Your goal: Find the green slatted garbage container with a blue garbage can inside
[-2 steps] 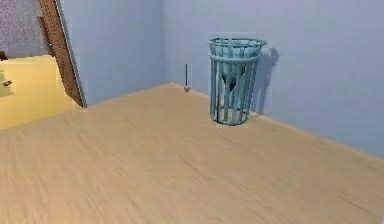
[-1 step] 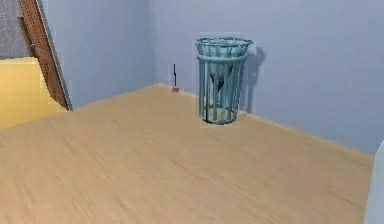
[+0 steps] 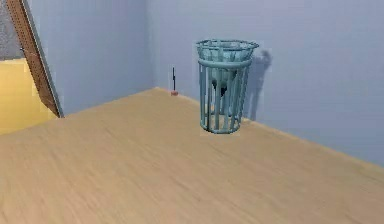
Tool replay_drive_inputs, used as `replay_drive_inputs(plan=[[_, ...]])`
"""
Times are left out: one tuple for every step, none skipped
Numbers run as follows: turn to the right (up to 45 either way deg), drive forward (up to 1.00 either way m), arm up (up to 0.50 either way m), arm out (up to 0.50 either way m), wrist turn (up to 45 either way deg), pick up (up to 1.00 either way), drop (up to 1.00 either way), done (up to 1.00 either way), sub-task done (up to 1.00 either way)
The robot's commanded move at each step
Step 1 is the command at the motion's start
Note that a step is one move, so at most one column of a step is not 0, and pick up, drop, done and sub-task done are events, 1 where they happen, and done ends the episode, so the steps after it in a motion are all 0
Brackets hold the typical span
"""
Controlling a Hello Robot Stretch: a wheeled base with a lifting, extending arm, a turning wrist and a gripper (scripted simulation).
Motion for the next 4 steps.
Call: replay_drive_inputs(plan=[[21.0, 0.00, 0.00, 0.00, 0.0, 0.00, 0.00, 0.00, 0.00], [0.0, 1.00, 0.00, 0.00, 0.0, 0.00, 0.00, 0.00, 0.00], [6.0, 0.00, 0.00, 0.00, 0.0, 0.00, 0.00, 0.00, 0.00], [0.0, 0.50, 0.00, 0.00, 0.0, 0.00, 0.00, 0.00, 0.00]])
